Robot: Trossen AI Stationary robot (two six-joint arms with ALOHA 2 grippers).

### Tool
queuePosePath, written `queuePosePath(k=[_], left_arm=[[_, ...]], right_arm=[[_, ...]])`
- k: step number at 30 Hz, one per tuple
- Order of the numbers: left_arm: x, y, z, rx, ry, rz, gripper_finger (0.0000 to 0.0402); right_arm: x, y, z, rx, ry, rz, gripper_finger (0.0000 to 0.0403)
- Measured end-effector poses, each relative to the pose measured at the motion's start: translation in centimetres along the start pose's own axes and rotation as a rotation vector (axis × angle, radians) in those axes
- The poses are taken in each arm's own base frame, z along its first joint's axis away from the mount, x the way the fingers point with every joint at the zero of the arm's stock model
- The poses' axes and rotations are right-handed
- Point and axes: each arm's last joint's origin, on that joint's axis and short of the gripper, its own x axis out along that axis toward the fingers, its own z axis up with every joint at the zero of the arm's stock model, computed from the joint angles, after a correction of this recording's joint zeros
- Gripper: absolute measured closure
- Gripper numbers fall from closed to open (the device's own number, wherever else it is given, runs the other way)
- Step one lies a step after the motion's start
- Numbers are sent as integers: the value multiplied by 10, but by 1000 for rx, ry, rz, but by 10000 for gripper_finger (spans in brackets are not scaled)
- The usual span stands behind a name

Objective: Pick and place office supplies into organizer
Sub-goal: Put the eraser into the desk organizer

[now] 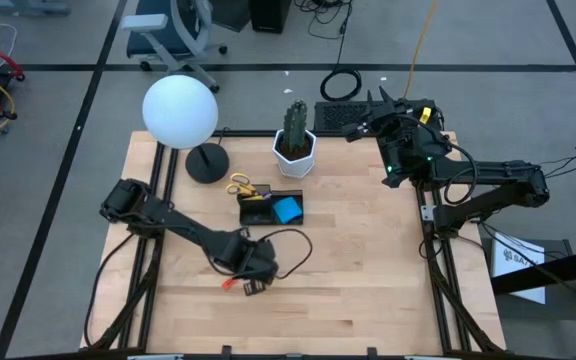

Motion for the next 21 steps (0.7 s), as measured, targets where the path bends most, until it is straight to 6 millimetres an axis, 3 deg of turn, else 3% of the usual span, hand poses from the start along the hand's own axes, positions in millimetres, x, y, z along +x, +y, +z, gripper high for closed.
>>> queuePosePath(k=[13,21], left_arm=[[-10,-33,-44,-195,93,39,277],[-11,-37,-51,-243,108,53,277]], right_arm=[[0,0,0,0,0,0,303],[0,0,0,0,0,0,303]])
